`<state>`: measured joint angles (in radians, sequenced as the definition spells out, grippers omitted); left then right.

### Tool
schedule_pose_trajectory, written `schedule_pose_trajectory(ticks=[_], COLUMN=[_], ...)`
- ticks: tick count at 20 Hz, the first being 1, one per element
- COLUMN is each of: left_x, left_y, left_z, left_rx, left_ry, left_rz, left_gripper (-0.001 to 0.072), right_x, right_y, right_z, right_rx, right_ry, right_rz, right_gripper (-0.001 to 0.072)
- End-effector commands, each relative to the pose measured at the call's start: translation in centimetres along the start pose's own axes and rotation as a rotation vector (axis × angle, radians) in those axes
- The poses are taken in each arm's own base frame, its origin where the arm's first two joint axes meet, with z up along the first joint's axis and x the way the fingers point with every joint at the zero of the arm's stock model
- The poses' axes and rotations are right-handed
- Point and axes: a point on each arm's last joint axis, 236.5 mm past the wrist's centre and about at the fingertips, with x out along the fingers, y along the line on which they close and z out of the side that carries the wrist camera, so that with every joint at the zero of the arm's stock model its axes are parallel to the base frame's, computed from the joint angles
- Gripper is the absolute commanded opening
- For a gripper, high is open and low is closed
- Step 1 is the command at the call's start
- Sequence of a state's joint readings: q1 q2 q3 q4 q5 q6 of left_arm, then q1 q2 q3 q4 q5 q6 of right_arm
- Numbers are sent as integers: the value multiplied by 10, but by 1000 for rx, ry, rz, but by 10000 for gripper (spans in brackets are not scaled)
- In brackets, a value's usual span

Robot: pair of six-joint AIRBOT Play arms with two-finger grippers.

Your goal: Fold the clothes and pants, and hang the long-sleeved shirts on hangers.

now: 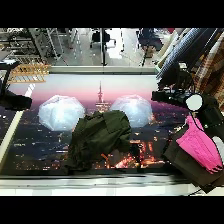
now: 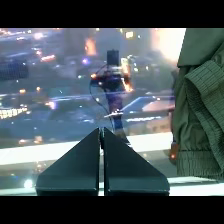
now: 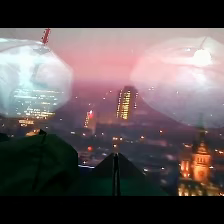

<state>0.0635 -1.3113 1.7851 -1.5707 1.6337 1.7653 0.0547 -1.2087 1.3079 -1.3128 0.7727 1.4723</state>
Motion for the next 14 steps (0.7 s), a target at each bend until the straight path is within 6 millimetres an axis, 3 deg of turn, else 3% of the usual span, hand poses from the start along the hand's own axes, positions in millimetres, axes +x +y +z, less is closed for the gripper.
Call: schedule_pose_trajectory(ticks=[1,6,8,14], left_x=[0,0,0,0], left_y=[0,1,12,16], left_z=[0,0,8,16], left_rx=[0,17,199,198], left_ry=[0,-2,-28,-59], left_rz=[0,2,53,71], left_gripper=[14,14,14,14], right_x=[0,0,0,0], right_y=[1,1,1,1], right_z=[0,0,0,0], right_rx=[0,0,0,0], right_ry=[1,1,0,0], right_rz=[1,1,1,1], right_gripper=[28,28,28,28])
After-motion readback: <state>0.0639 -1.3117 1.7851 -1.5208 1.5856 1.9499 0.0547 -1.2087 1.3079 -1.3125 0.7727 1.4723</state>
